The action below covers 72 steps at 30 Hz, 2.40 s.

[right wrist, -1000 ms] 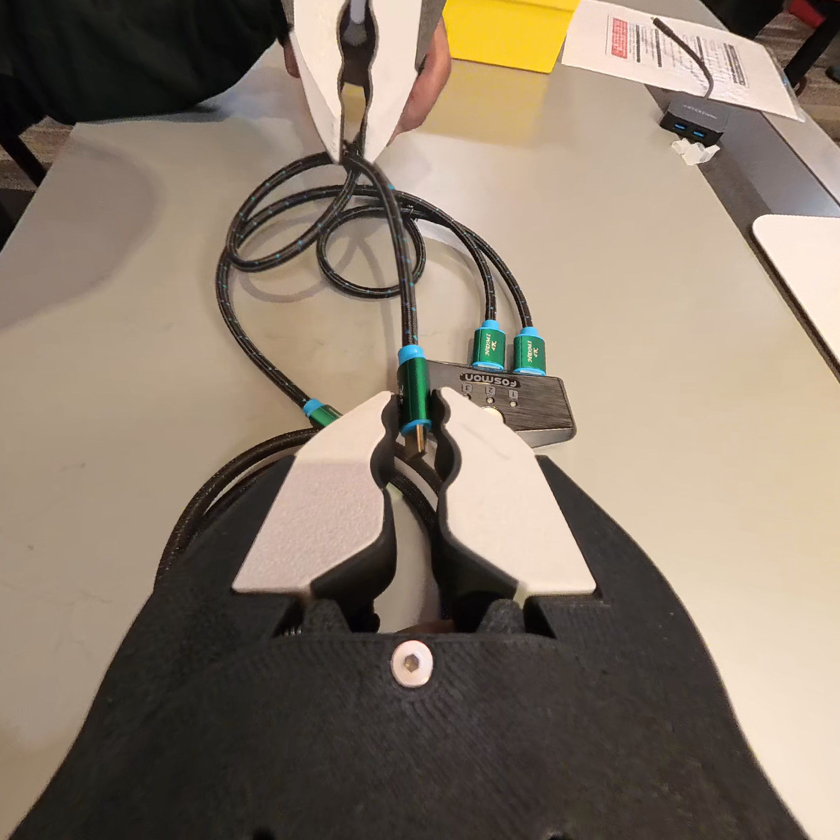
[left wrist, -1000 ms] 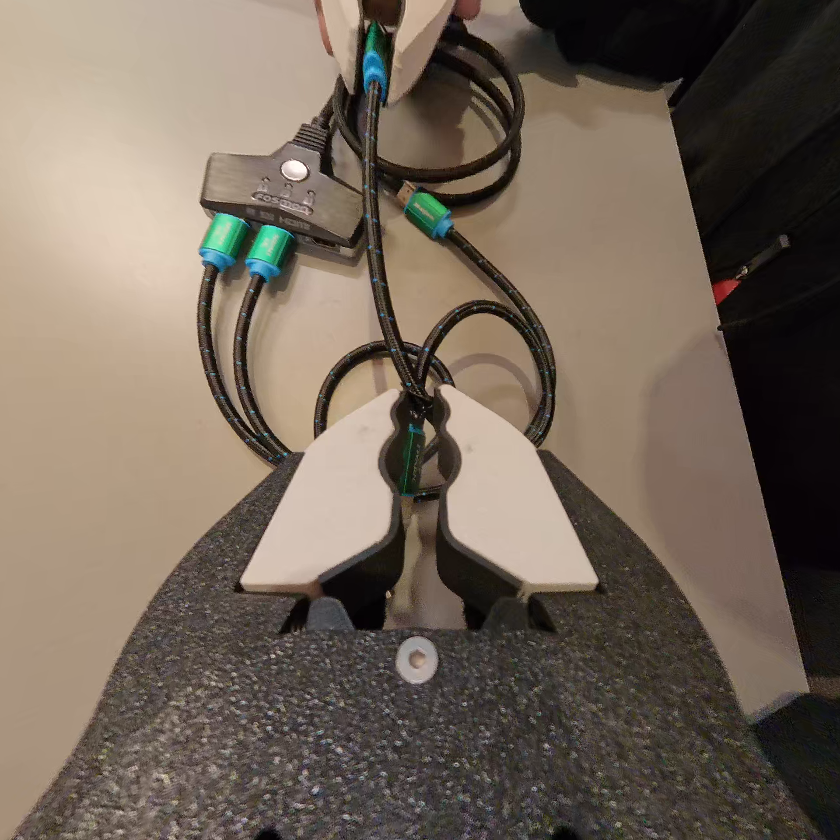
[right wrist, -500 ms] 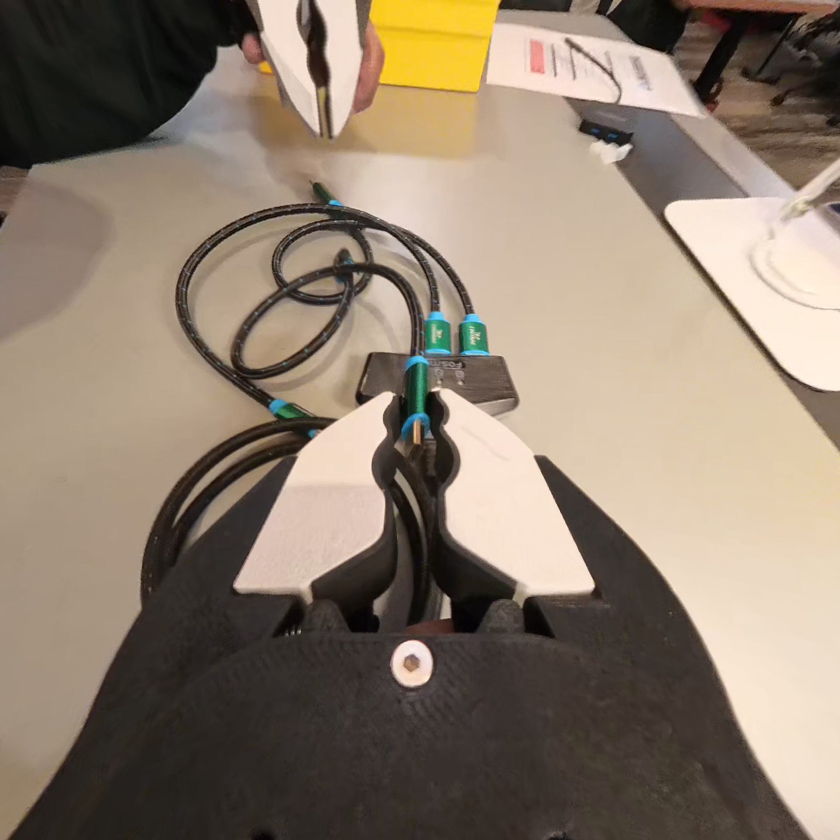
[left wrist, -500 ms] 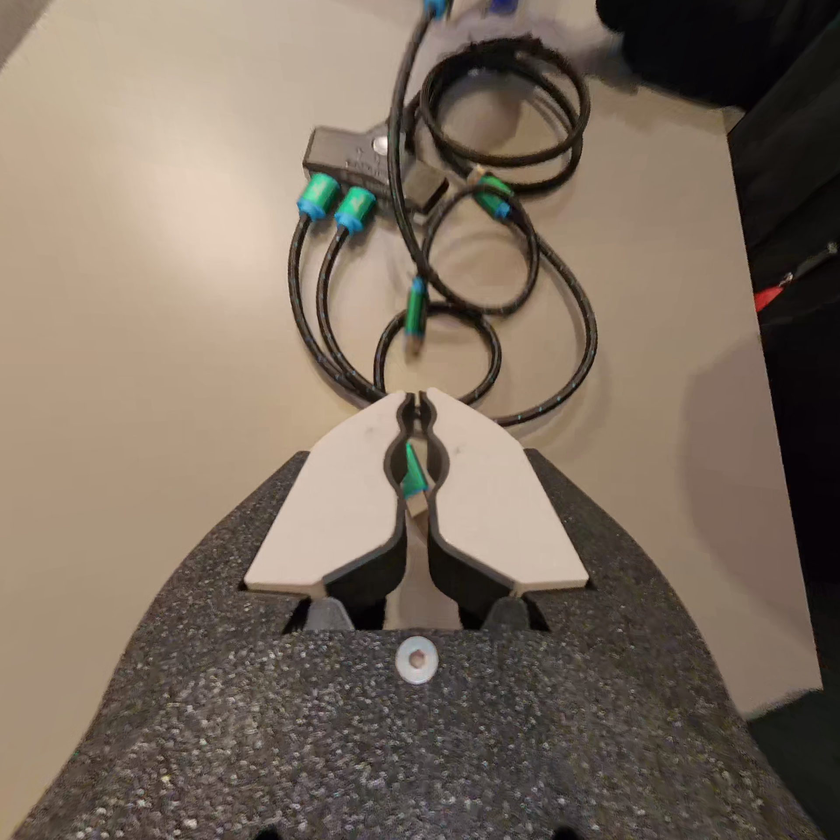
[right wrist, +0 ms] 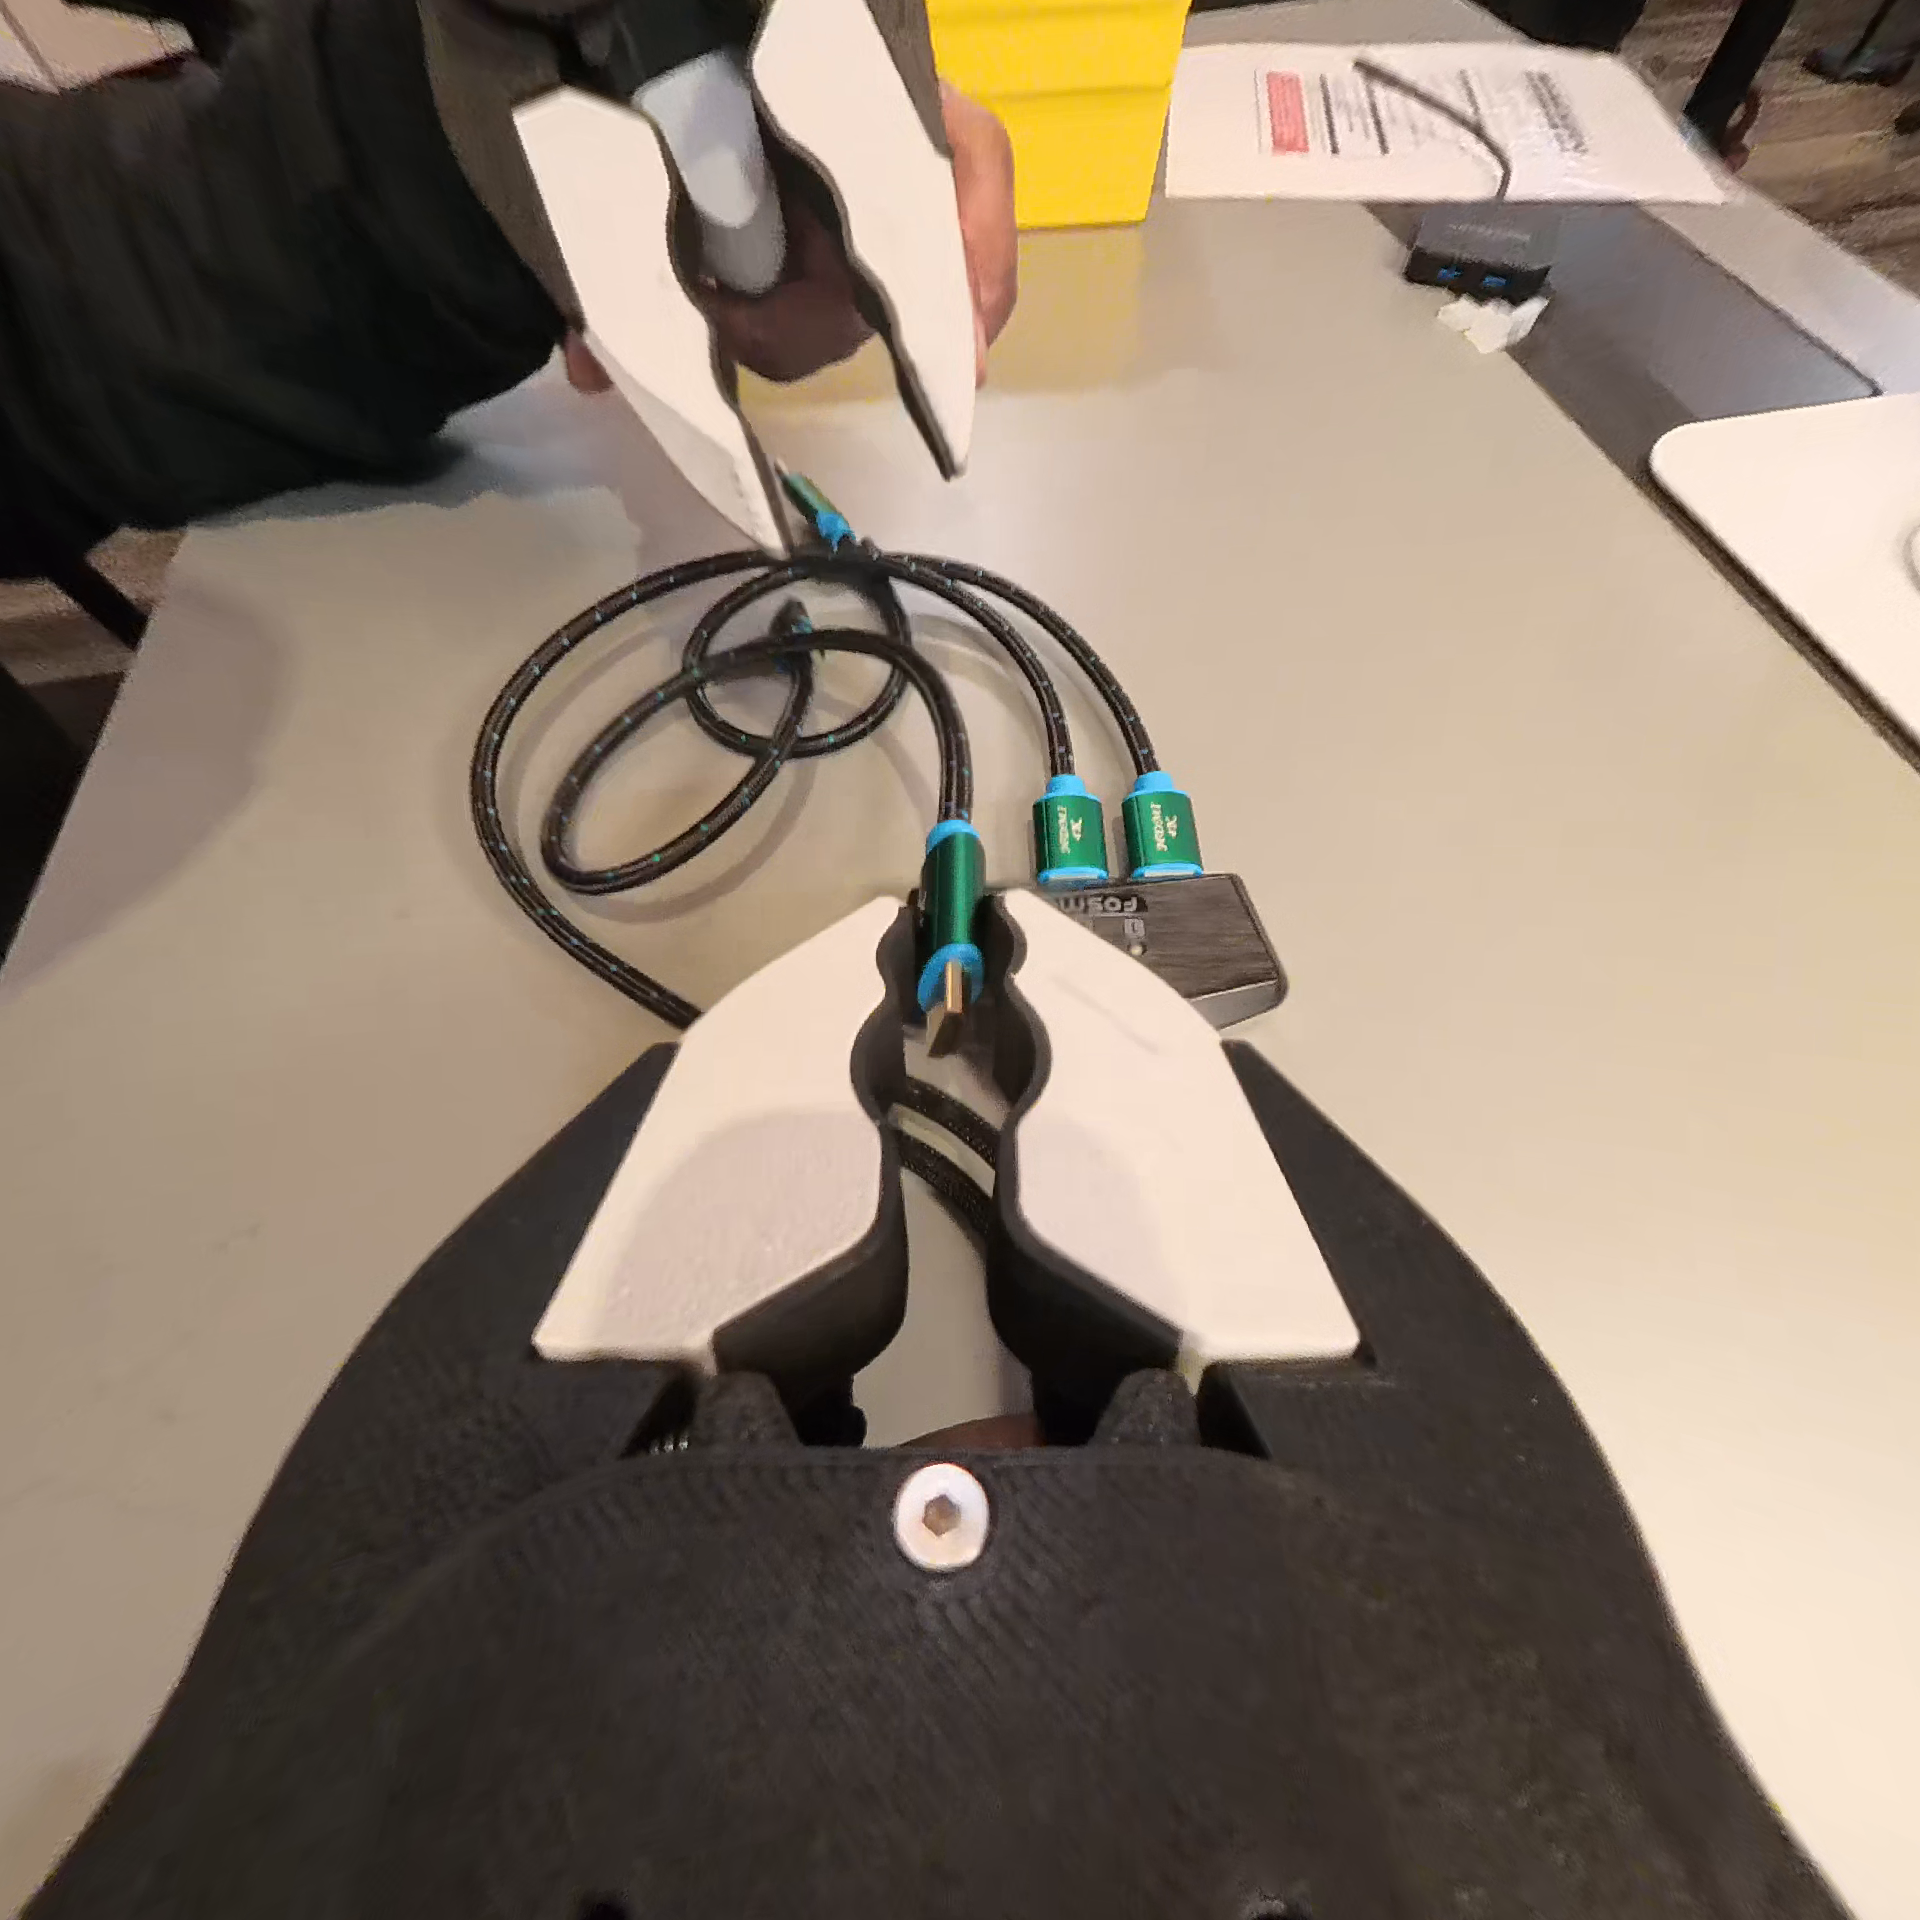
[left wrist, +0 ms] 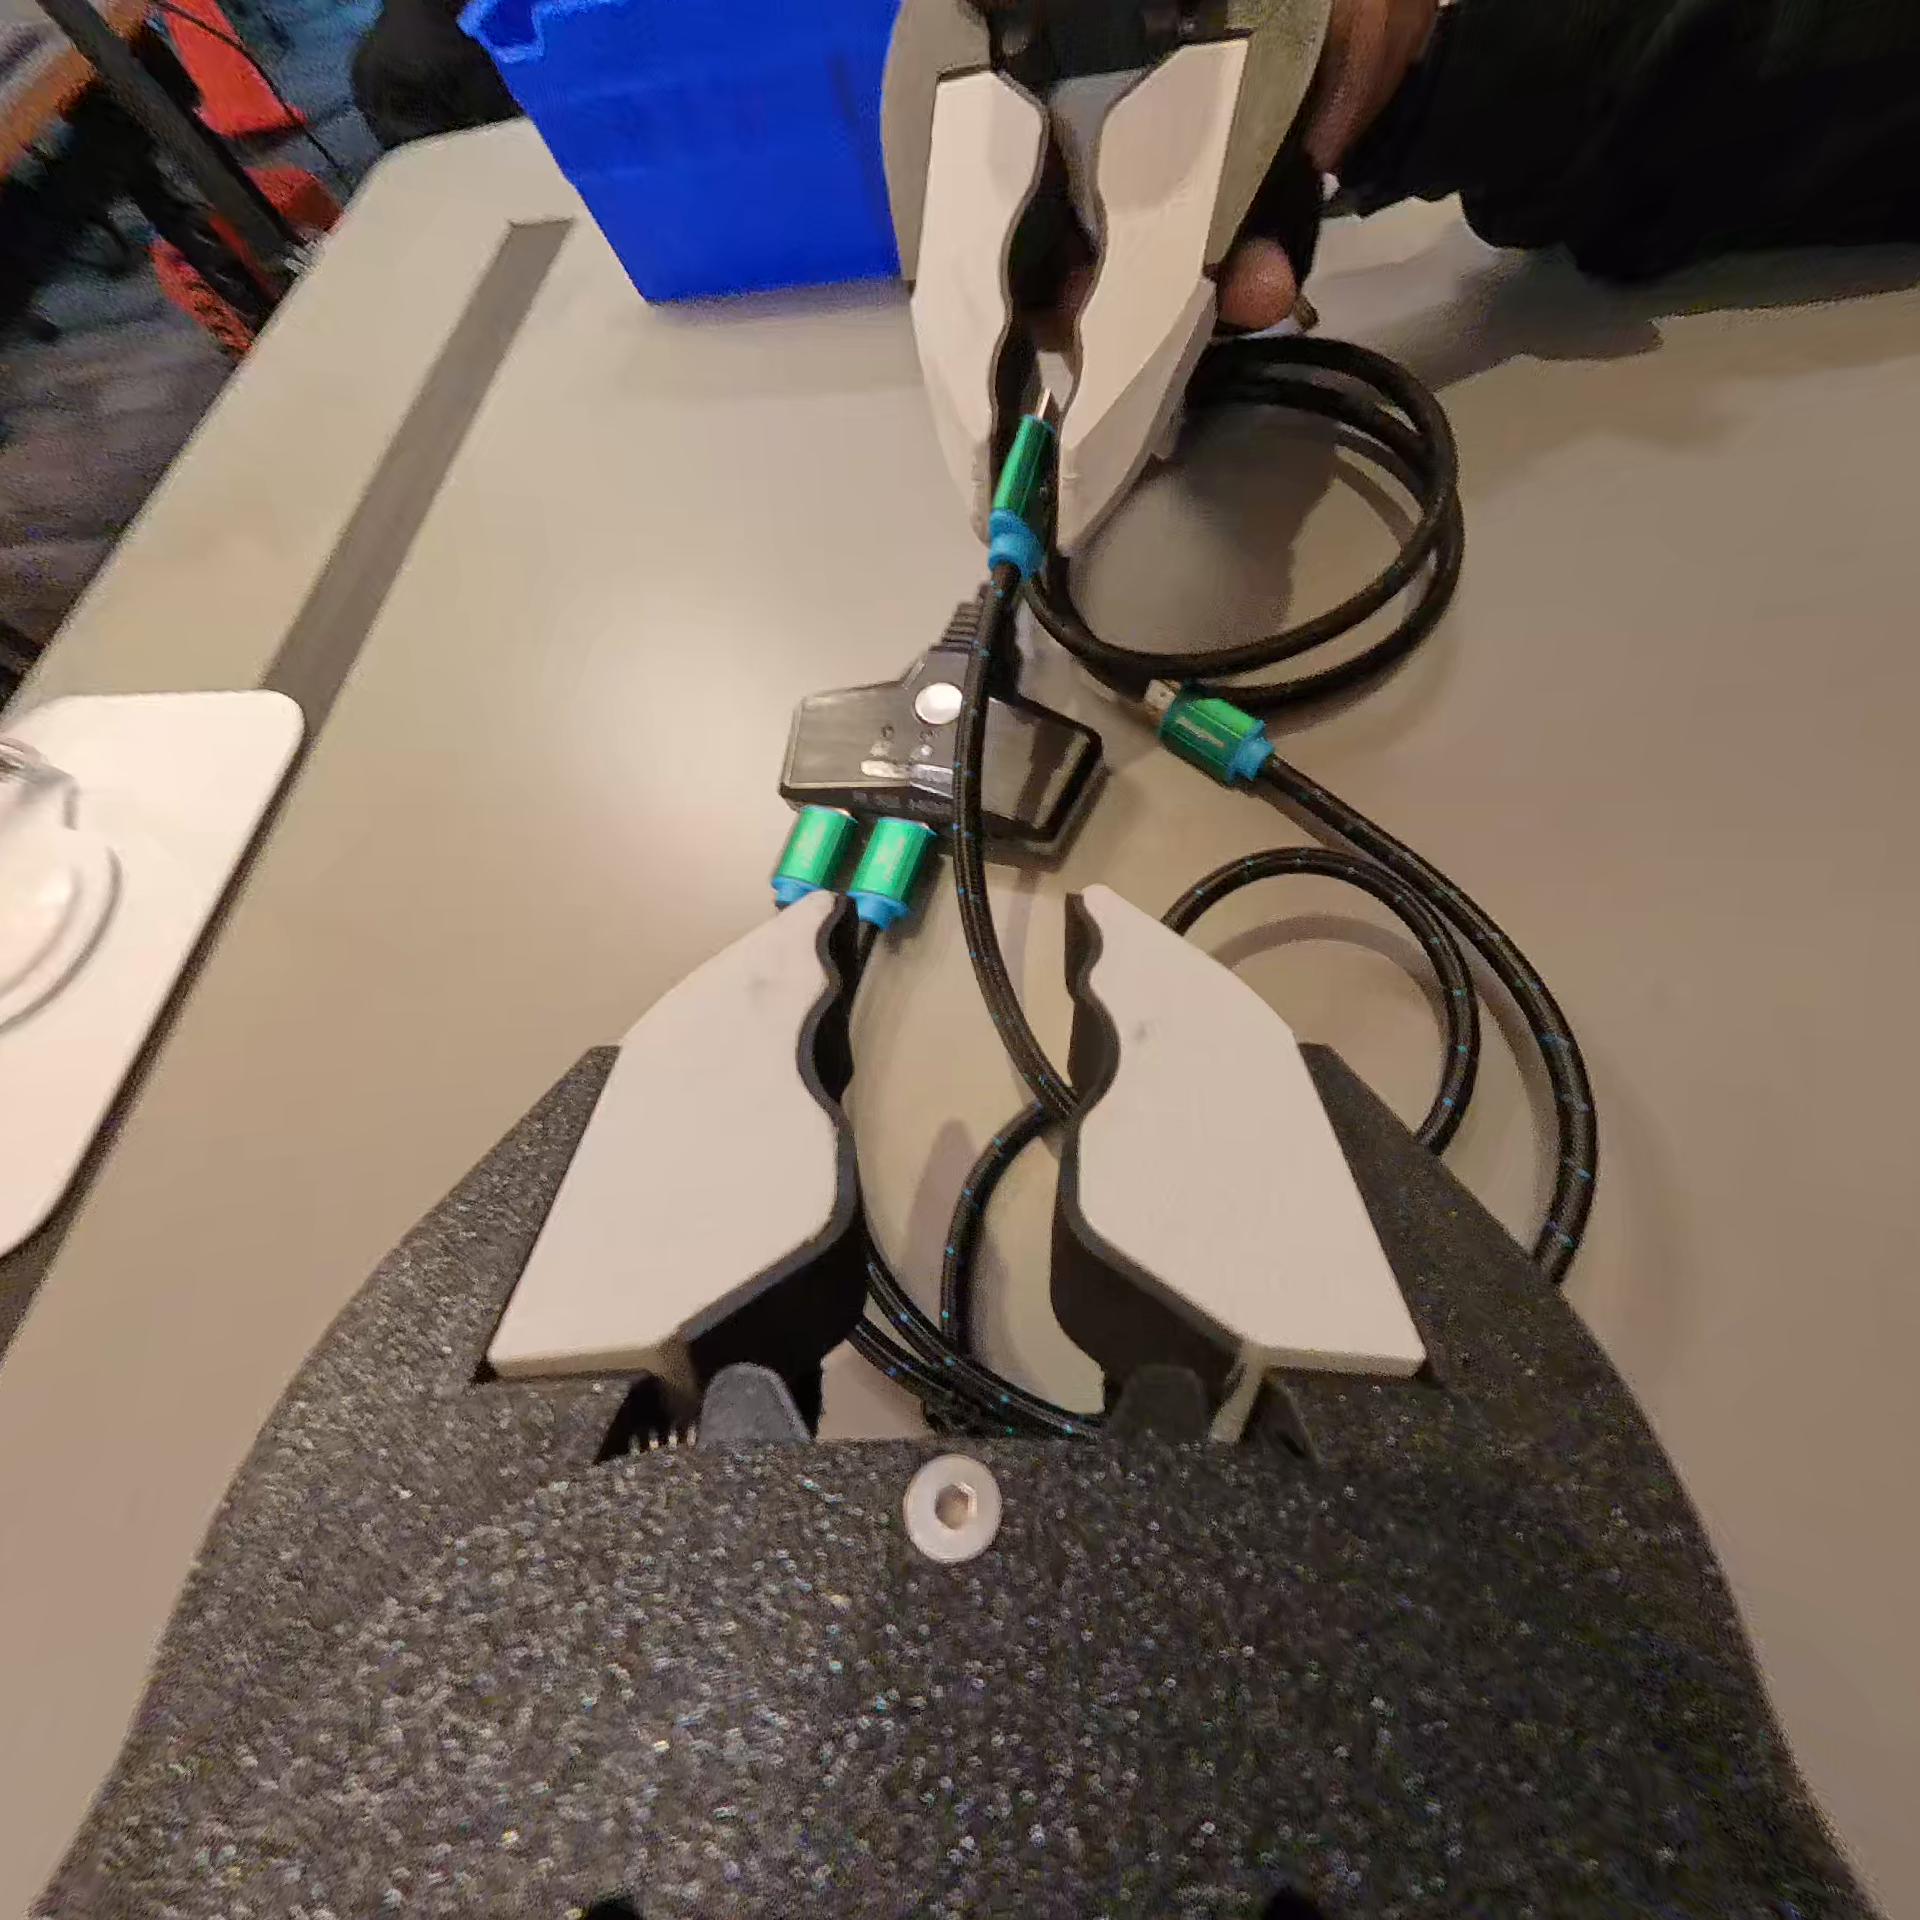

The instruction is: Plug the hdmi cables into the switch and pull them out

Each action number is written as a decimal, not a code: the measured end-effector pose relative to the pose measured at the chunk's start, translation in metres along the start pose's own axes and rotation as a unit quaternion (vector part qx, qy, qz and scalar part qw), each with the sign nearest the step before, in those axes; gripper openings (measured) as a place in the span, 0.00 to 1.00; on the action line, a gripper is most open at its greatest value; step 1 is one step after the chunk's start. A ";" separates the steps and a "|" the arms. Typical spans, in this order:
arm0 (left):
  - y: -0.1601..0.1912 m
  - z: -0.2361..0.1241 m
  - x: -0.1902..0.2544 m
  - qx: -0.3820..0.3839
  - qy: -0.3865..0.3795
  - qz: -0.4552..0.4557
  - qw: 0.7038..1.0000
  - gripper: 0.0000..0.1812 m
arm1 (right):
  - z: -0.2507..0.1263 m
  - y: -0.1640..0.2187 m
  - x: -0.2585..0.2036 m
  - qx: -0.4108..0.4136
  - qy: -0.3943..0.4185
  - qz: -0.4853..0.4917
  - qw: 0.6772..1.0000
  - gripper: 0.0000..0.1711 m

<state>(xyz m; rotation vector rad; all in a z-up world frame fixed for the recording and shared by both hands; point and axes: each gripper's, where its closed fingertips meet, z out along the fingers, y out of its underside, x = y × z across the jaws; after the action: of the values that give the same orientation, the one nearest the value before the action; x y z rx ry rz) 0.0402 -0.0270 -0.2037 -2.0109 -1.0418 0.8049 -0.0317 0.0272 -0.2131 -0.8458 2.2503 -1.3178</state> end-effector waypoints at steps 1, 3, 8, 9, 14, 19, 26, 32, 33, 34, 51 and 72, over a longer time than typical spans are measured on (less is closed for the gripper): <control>-0.003 0.000 -0.003 0.006 -0.011 0.004 1.000 0.21 | -0.003 -0.004 0.000 0.010 0.001 0.003 1.000 0.07; -0.010 -0.004 -0.011 0.023 -0.036 0.006 0.999 0.21 | -0.010 -0.014 0.000 0.034 0.002 0.004 0.999 0.07; -0.020 -0.022 -0.031 0.072 -0.082 -0.016 0.994 0.19 | -0.025 -0.044 -0.009 0.093 -0.008 -0.001 0.996 0.07; -0.018 -0.025 -0.036 0.076 -0.090 -0.022 0.993 0.19 | -0.026 -0.050 -0.012 0.101 -0.010 -0.004 0.995 0.07; 0.006 -0.032 -0.053 0.083 -0.105 -0.072 0.988 0.18 | -0.025 -0.079 -0.022 0.131 -0.015 0.005 0.991 0.07; 0.021 -0.039 -0.056 0.093 -0.096 -0.101 0.986 0.18 | -0.018 -0.106 -0.024 0.167 -0.018 0.063 0.984 0.07; 0.007 -0.066 -0.061 0.153 -0.093 -0.126 0.976 0.17 | -0.012 -0.133 -0.030 0.232 -0.030 0.168 0.958 0.07; -0.005 -0.072 -0.051 0.173 -0.065 -0.125 0.975 0.17 | 0.026 -0.096 -0.033 0.200 -0.007 0.227 0.953 0.07; -0.008 -0.069 -0.045 0.173 -0.050 -0.121 0.976 0.17 | 0.037 -0.082 -0.031 0.173 0.010 0.232 0.957 0.07; -0.010 -0.066 -0.038 0.169 -0.037 -0.114 0.978 0.17 | 0.046 -0.069 -0.031 0.151 0.022 0.237 0.959 0.07; 0.011 0.039 0.014 -0.052 -0.106 0.165 0.979 0.13 | 0.066 -0.023 -0.011 0.069 0.079 0.346 0.932 0.08; 0.020 0.054 0.007 -0.068 -0.148 0.138 0.977 0.10 | 0.064 -0.008 0.003 0.066 0.097 0.375 0.920 0.08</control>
<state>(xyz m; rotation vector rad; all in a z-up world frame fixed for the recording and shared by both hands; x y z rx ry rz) 0.0094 -0.0130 -0.2509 -2.2303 -1.0135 1.2399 0.0072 -0.0185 -0.2370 0.2176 2.2310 -1.1714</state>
